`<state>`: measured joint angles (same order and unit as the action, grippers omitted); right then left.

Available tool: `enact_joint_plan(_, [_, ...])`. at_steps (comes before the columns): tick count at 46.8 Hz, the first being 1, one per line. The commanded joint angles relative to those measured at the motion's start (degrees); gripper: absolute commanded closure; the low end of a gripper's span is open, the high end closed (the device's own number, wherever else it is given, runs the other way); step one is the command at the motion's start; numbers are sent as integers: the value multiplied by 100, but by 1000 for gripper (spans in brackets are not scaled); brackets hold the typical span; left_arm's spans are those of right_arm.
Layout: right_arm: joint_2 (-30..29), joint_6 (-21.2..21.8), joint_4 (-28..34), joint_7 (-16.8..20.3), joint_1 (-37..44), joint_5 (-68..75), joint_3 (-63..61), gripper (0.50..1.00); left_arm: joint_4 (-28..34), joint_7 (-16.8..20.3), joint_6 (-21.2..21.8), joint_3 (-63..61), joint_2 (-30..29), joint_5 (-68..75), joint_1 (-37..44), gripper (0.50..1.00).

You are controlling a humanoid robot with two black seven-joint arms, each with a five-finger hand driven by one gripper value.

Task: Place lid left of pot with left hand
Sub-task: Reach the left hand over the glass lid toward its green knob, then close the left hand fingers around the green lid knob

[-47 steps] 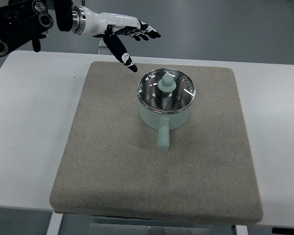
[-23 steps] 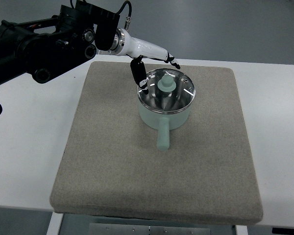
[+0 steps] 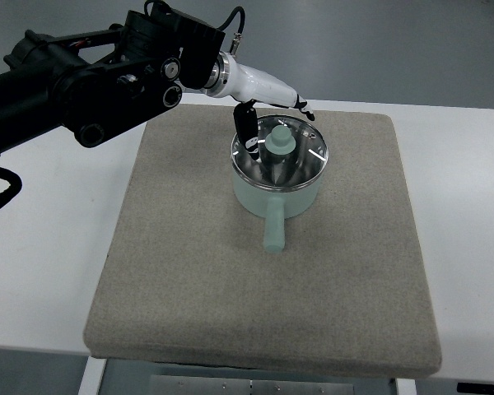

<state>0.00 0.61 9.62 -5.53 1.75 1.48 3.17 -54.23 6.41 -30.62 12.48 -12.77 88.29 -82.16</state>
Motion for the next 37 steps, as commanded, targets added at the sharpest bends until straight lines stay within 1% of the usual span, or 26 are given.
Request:
enact_joint_plan(1, [0, 1, -3, 0, 0, 1, 0, 576, 0, 1, 30, 0, 29, -31, 7, 504])
enact_joint_plan(9, [0, 1, -3, 0, 0, -8, 0, 576, 17, 1, 21, -9, 47, -22, 16, 508])
enact_joint_plan(15, [0, 1, -3, 0, 0, 1, 0, 576, 17, 9, 21, -17, 100, 22, 24, 531])
enact_joint_plan(20, [0, 1, 5, 0, 0, 1, 0, 576, 17, 9, 21, -17, 100, 57, 16, 602])
enact_joint_plan(27, [0, 1, 5, 0, 0, -8, 0, 576, 26, 9, 21, -26, 100, 75, 16, 671])
enact_joint_plan(30, [0, 1, 5, 0, 0, 1, 0, 576, 35, 1, 21, -35, 100, 110, 16, 686])
enact_joint_plan(32, [0, 1, 5, 0, 0, 1, 0, 576, 35, 9, 21, -35, 100, 145, 16, 722])
enact_joint_plan(34, [0, 1, -3, 0, 0, 1, 0, 576, 35, 9, 21, -35, 100, 163, 7, 748])
enact_joint_plan(37, [0, -8, -3, 0, 0, -8, 0, 576, 61, 1, 21, -35, 100, 171, 7, 763])
